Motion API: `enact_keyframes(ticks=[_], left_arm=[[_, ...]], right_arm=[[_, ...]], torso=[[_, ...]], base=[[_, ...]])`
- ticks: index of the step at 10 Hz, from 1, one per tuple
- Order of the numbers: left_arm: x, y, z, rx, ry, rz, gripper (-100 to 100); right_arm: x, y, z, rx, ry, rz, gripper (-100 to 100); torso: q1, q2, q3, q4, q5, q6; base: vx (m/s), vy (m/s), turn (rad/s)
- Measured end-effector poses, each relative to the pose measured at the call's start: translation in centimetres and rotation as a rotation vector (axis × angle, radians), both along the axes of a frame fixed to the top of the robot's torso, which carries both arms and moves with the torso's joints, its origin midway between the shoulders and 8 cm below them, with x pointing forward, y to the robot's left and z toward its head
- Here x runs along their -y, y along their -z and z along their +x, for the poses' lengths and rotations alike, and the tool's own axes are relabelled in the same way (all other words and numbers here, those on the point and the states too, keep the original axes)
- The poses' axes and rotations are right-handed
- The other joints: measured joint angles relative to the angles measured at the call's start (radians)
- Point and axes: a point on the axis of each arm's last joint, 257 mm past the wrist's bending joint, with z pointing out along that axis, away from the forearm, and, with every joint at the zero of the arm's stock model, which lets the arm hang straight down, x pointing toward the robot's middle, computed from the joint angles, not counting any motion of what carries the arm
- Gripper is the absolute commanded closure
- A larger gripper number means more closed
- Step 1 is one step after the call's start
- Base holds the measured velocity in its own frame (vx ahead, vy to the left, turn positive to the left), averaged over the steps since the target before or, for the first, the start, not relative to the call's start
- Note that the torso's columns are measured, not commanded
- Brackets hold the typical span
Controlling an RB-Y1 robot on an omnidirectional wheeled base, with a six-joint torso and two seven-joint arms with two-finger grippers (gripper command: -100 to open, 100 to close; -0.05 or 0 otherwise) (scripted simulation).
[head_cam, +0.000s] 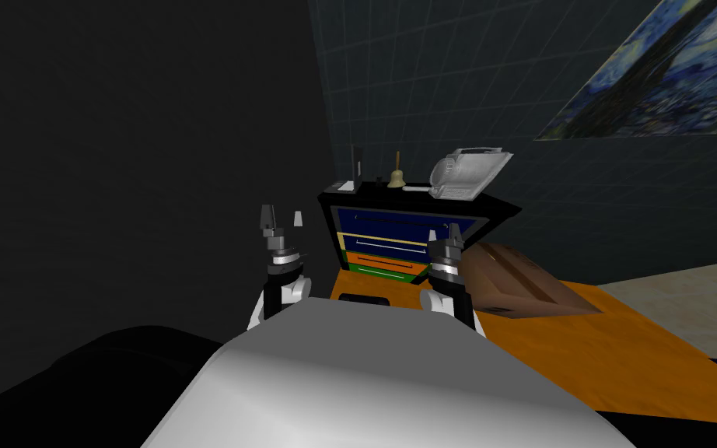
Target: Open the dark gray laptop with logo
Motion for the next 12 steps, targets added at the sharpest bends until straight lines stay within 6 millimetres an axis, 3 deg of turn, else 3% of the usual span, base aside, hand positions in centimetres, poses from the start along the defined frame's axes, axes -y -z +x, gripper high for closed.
enact_keyframes(ticks=[2, 9, 10, 12], left_arm=[[0.00, 0.00, 0.00, 0.000, 0.000, 0.000, 0], [0.00, -0.01, -0.01, 0.000, 0.000, 0.000, 0], [0.00, -0.01, -0.01, 0.000, 0.000, 0.000, -100], [0.67, -0.49, 0.78, -0.004, 0.022, 0.031, -100]], right_arm=[[0.00, 0.00, 0.00, 0.000, 0.000, 0.000, 0], [0.00, -0.02, -0.01, 0.000, 0.000, 0.000, 0], [0.00, -0.02, -0.01, 0.000, 0.000, 0.000, 0], [0.00, 0.01, 0.00, 0.000, 0.000, 0.000, 0]], torso=[[0.000, 0.104, -0.209, 0.105, 0.000, 0.000], [0.000, 0.618, -1.234, 0.617, 0.000, 0.000], [0.000, 0.691, -1.382, 0.691, 0.000, 0.000], [0.000, 0.733, -1.471, 0.734, 0.000, 0.000]], base=[[0.000, 0.000, 0.000], [0.000, 0.000, 0.000], [0.016, 0.002, -0.008], [0.023, 0.002, -0.011]])
